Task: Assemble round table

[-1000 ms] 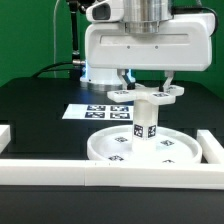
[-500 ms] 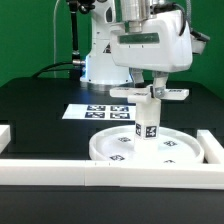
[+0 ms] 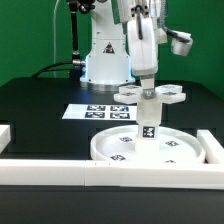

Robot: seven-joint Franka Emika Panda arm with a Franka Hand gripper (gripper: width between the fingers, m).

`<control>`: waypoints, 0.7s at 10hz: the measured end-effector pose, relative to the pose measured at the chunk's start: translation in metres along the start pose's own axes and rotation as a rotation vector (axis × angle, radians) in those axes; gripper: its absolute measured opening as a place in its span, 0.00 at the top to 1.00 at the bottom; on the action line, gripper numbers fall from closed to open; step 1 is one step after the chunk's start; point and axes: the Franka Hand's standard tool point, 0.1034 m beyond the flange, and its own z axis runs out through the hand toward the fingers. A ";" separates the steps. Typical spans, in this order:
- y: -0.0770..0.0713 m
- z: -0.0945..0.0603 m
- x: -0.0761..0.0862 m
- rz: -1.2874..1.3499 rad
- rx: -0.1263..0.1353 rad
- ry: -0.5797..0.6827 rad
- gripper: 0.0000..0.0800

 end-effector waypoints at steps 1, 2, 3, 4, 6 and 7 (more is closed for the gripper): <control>0.000 0.000 -0.001 0.117 0.000 0.000 0.44; -0.001 0.000 -0.001 0.228 0.003 0.002 0.44; -0.002 0.000 -0.001 0.315 0.008 0.002 0.44; -0.002 -0.001 0.001 0.360 -0.001 -0.003 0.44; -0.003 -0.001 0.001 0.461 -0.003 -0.010 0.38; -0.002 0.000 -0.001 0.469 -0.005 -0.018 0.38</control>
Offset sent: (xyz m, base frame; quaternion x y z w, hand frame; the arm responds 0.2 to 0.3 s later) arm 0.0038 -0.0047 -0.0026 -0.0274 0.0072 0.1365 0.9902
